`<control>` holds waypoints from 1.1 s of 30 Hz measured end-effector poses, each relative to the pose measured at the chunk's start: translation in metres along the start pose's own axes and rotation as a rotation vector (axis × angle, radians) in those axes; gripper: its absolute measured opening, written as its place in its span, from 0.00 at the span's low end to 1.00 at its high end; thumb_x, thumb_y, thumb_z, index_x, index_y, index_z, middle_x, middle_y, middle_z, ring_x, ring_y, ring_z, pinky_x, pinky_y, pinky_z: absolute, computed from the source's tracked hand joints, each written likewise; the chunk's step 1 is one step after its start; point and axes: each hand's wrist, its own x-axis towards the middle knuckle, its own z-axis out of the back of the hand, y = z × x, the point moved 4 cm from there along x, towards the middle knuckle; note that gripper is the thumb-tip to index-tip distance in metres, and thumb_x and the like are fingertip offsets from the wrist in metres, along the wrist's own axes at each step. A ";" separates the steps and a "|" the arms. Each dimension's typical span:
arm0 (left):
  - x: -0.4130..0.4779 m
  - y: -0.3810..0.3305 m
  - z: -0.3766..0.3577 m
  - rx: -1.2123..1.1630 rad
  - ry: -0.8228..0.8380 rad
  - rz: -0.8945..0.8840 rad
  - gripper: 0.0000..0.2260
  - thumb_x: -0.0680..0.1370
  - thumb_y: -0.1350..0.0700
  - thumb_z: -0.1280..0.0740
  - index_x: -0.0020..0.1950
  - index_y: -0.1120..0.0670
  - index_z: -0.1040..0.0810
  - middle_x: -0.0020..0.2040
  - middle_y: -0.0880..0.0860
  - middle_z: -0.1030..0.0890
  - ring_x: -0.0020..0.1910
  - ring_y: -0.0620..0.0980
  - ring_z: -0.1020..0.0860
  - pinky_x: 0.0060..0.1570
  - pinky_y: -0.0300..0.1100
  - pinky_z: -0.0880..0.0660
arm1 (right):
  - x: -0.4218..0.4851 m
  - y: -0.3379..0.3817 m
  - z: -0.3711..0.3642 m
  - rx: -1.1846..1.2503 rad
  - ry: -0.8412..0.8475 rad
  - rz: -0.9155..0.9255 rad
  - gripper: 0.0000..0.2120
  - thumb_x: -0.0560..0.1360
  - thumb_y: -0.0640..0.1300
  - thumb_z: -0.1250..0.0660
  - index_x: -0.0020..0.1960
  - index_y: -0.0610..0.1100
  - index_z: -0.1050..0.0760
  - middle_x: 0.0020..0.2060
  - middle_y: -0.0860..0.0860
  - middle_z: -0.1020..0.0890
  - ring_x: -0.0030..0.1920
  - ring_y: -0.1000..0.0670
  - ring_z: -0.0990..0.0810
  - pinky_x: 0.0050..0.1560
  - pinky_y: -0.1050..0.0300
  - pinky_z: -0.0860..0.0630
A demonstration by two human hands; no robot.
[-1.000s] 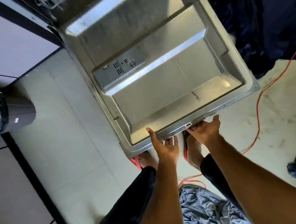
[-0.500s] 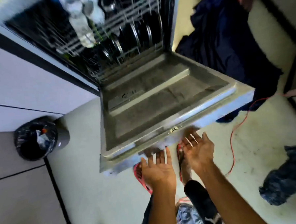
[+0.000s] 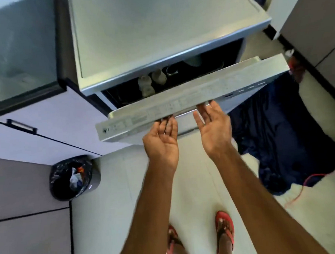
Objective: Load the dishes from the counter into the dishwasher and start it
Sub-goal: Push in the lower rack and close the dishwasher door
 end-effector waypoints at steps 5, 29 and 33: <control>0.050 -0.040 -0.064 0.078 0.036 -0.045 0.18 0.85 0.59 0.49 0.71 0.62 0.29 0.70 0.60 0.25 0.72 0.55 0.29 0.75 0.52 0.36 | 0.073 0.018 -0.078 -0.045 -0.010 0.055 0.21 0.85 0.50 0.41 0.71 0.37 0.29 0.59 0.44 0.20 0.62 0.46 0.22 0.59 0.51 0.21; 0.021 -0.199 -0.120 1.364 0.131 -0.230 0.07 0.79 0.58 0.32 0.43 0.57 0.16 0.46 0.58 0.14 0.47 0.59 0.16 0.55 0.58 0.19 | -0.029 0.025 -0.253 -0.683 0.014 0.229 0.10 0.78 0.46 0.36 0.48 0.49 0.15 0.44 0.51 0.15 0.45 0.53 0.18 0.51 0.45 0.19; -0.008 -0.271 -0.158 1.439 0.086 -0.425 0.10 0.80 0.56 0.34 0.53 0.58 0.16 0.48 0.56 0.13 0.44 0.53 0.15 0.51 0.52 0.17 | -0.042 0.040 -0.315 -0.940 0.118 0.277 0.16 0.71 0.53 0.34 0.49 0.46 0.14 0.43 0.51 0.14 0.46 0.51 0.16 0.54 0.40 0.19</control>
